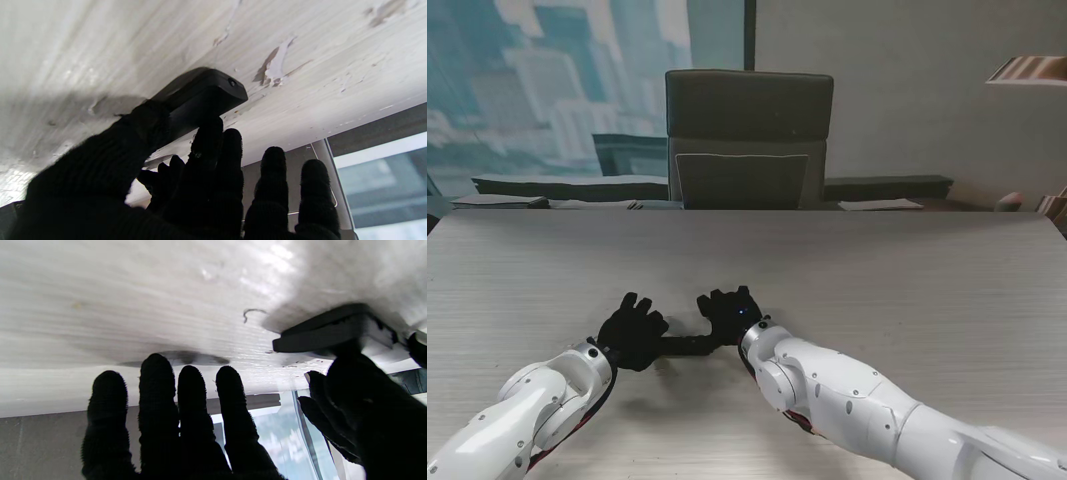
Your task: Install the batteries into the remote control and close the cover
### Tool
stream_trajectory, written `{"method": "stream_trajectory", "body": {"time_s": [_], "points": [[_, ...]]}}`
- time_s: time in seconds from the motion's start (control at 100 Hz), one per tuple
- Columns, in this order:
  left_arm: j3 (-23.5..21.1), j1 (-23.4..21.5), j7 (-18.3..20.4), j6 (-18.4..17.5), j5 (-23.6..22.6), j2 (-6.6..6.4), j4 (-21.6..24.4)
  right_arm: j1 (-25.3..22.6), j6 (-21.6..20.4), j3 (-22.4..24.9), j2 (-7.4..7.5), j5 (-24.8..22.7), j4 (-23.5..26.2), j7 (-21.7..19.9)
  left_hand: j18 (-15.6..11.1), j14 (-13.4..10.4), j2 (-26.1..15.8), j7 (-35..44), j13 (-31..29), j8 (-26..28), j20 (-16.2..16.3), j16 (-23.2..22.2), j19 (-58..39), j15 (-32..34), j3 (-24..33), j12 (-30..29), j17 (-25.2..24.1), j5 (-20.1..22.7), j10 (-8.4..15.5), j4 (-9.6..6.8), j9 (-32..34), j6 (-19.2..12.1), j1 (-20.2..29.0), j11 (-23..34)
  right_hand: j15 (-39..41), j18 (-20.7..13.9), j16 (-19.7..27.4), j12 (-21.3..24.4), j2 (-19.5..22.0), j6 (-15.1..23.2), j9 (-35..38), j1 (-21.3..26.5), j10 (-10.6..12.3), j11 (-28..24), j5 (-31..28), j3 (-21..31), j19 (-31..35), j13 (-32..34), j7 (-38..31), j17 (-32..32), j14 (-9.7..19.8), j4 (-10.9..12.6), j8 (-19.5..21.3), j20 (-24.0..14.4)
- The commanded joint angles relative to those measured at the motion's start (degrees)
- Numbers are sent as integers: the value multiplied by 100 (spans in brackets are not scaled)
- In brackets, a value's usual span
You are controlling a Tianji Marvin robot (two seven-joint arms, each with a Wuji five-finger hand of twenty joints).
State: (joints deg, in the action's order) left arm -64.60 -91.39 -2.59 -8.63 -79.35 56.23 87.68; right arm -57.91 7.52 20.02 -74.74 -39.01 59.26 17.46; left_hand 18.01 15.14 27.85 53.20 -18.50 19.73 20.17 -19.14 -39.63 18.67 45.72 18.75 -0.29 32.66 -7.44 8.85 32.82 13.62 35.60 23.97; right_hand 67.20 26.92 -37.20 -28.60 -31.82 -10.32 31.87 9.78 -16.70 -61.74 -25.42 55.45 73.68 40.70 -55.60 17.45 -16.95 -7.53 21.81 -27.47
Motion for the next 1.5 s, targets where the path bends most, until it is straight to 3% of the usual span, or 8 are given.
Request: {"method": "stream_trajectory", "body": {"time_s": [0.0,0.33,0.78,0.98,1.16,1.19,1.24,1.49], "points": [[81,-129,204,0,-14,-5,-228,-142,23,-115,24,9,-181,-238,33,-85,132,1130,-58,400,53,18,-102,95,-198,65,-35,489,68,-191,-91,-1664,763,93,-896,-61,578,48,-575,-130,-188,276,-167,-2,130,116,78,-116,-4,-65,67,19,-43,-28],[79,-133,201,-4,-23,-6,-222,-89,107,-263,2,-29,-277,-326,40,-82,145,1133,-61,395,51,18,-99,96,-179,66,-33,516,73,-195,-73,-1636,759,98,-894,-61,565,48,-1001,-182,-236,386,-185,-22,167,429,93,-143,-11,-66,61,-48,-53,-32],[91,-134,191,-9,-78,-13,-208,-330,-4,338,208,-182,332,-24,35,-76,99,1129,-54,387,47,20,-90,90,-207,62,-39,534,54,-194,-71,-1628,712,90,-903,-63,565,78,19,-6,-147,92,-232,20,93,-92,93,-131,8,-93,-17,70,-78,-34],[99,-128,192,-16,-46,-10,-215,-508,59,659,404,-409,717,-32,30,-72,10,1129,-48,378,45,20,-85,85,-285,59,-43,565,51,-212,-72,-1618,642,83,-740,39,541,116,30,504,594,338,-238,90,-496,158,173,263,111,113,-190,118,-116,-68],[109,-124,211,-16,-52,-12,-204,-705,169,875,573,-553,1083,-253,35,-70,-82,1133,-38,365,45,18,-87,83,-375,56,-46,612,20,-242,-52,-1601,596,80,-455,179,510,108,206,713,1334,846,-286,59,-1794,390,289,663,320,296,-388,132,-152,-144],[110,-126,227,-4,-60,-11,-194,-737,171,898,603,-585,1137,-296,33,-56,-109,1135,-34,362,46,18,-89,80,-406,54,-47,625,26,-247,-52,-1614,588,77,-383,184,527,102,42,949,1403,1152,-295,50,-1858,431,300,702,103,315,-406,-292,-718,-179],[112,-127,243,5,-65,-11,-188,-784,160,923,646,-640,1212,-353,30,-57,-125,1138,-32,359,49,17,-93,80,-436,54,-46,641,13,-259,-44,-1606,591,77,-313,195,515,99,-157,1101,1490,1505,-296,29,-1881,553,328,761,-99,351,-423,-565,-1085,-201],[122,-118,284,-9,-36,-9,-177,-964,198,938,774,-719,1447,-658,30,-45,-177,1133,-35,338,56,10,-108,83,-516,51,-48,672,8,-295,-32,-1553,595,72,-230,233,502,114,252,957,1668,1730,-331,28,-2150,715,352,846,-5,374,-518,-610,-1574,-224]]}}
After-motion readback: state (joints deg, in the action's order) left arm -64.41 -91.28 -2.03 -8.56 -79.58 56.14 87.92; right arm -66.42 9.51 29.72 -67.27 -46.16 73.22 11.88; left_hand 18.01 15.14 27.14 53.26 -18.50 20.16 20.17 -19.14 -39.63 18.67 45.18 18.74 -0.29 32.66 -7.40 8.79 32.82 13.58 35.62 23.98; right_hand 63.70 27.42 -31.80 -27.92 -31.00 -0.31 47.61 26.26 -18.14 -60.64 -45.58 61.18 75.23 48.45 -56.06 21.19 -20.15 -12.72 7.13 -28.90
